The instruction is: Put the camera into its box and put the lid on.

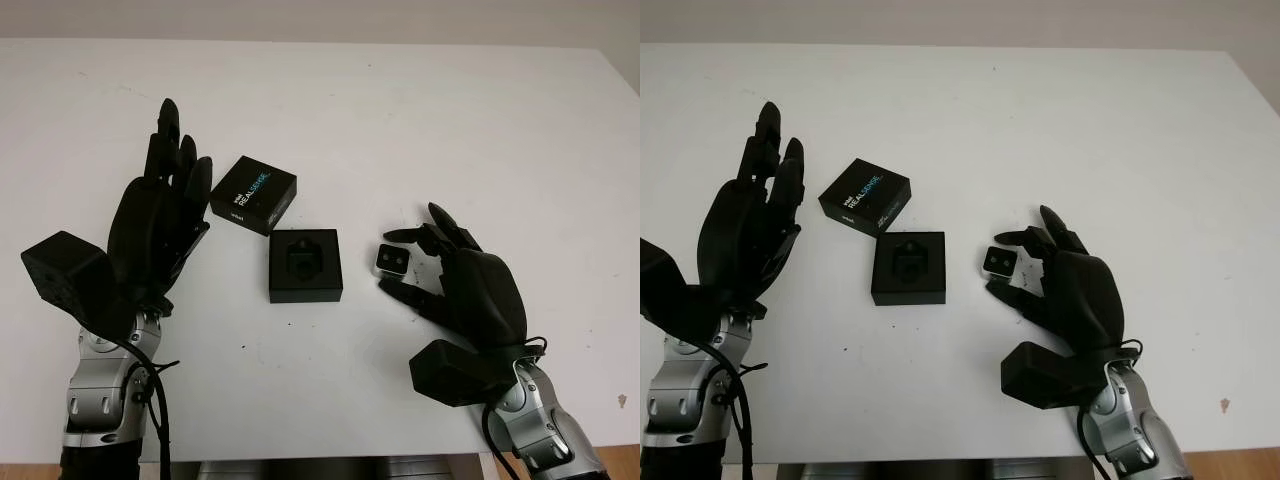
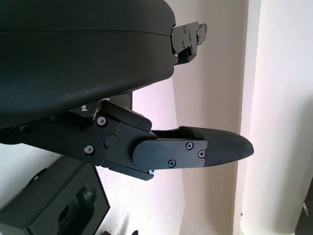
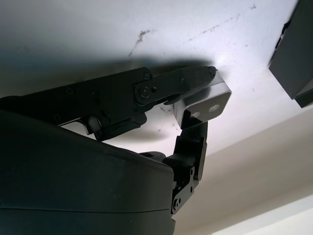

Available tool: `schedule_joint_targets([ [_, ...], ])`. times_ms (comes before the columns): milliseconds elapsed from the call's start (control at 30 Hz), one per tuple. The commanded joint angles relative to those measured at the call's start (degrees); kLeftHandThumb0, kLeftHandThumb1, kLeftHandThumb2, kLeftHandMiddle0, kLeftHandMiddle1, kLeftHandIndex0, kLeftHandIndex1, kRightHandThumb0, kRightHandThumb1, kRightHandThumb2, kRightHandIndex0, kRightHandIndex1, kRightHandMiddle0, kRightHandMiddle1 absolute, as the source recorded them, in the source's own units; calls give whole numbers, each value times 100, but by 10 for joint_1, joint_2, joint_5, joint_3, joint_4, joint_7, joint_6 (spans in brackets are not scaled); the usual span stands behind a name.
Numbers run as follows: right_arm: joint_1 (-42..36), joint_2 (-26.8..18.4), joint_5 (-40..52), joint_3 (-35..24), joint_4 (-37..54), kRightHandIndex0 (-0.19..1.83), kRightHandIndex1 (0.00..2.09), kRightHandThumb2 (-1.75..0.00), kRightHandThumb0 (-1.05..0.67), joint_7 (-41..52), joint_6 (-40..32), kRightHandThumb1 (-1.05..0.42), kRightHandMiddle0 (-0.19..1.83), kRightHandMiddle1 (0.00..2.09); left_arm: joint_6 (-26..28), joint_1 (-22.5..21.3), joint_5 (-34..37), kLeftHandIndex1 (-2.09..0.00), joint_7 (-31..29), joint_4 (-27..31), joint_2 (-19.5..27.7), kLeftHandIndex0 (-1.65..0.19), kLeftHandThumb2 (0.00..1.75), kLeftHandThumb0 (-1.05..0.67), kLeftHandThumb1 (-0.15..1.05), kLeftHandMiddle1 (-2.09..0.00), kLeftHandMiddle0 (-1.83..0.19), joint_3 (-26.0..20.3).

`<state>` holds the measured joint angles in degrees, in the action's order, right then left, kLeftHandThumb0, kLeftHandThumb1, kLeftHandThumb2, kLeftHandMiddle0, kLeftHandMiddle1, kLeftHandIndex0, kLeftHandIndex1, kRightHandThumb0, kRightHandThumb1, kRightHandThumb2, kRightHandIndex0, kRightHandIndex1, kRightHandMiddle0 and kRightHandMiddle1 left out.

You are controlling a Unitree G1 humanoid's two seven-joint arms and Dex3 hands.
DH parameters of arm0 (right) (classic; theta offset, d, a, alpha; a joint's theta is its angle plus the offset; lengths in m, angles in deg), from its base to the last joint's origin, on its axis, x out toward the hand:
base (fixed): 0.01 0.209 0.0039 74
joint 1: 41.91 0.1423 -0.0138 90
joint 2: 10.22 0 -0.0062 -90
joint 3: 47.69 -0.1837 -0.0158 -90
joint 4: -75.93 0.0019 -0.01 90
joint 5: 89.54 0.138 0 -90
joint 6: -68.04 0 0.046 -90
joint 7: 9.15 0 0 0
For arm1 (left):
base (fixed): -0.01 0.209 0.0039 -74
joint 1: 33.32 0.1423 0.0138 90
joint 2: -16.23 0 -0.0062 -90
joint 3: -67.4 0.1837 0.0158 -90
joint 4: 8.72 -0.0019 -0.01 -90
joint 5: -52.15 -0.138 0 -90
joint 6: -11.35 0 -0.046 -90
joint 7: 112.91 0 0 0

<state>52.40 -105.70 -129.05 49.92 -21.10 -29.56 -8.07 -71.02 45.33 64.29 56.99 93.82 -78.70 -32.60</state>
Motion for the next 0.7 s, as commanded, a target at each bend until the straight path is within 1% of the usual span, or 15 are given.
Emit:
schedule_joint_targets([
  [0, -8, 4, 5, 7, -25, 33, 8, -10, -41, -9, 12, -105, 27, 132, -2, -5, -1, 0, -1, 2, 4, 19, 43, -77, 105, 0, 19, 1],
  [200, 20, 29, 53, 1, -64, 36, 9, -6, -39, -31, 58, -104, 24, 145, -3, -7, -1, 0, -1, 1, 4, 19, 41, -79, 105, 0, 19, 1],
  [433, 51, 40, 61, 0, -88, 38, 10, -7, -42, -52, 73, -104, 21, 156, -10, -4, -5, 0, -2, 2, 5, 19, 44, -76, 105, 0, 19, 3],
  [533, 53, 50, 99, -7, -81, 38, 10, -6, -39, -27, 72, -104, 20, 156, -3, -3, -3, 0, -1, 5, 4, 19, 44, -77, 105, 0, 19, 4],
  [600, 54, 65, 158, -16, -57, 34, 8, -6, -40, 28, 41, -104, 20, 156, -3, -4, -1, 0, -1, 3, 2, 19, 43, -76, 105, 0, 19, 4],
  [667, 57, 70, 203, -23, -35, 29, 6, -8, -41, 79, 15, -105, 19, 156, -3, -5, 1, 0, 0, 2, 0, 19, 42, -76, 105, 0, 19, 3],
])
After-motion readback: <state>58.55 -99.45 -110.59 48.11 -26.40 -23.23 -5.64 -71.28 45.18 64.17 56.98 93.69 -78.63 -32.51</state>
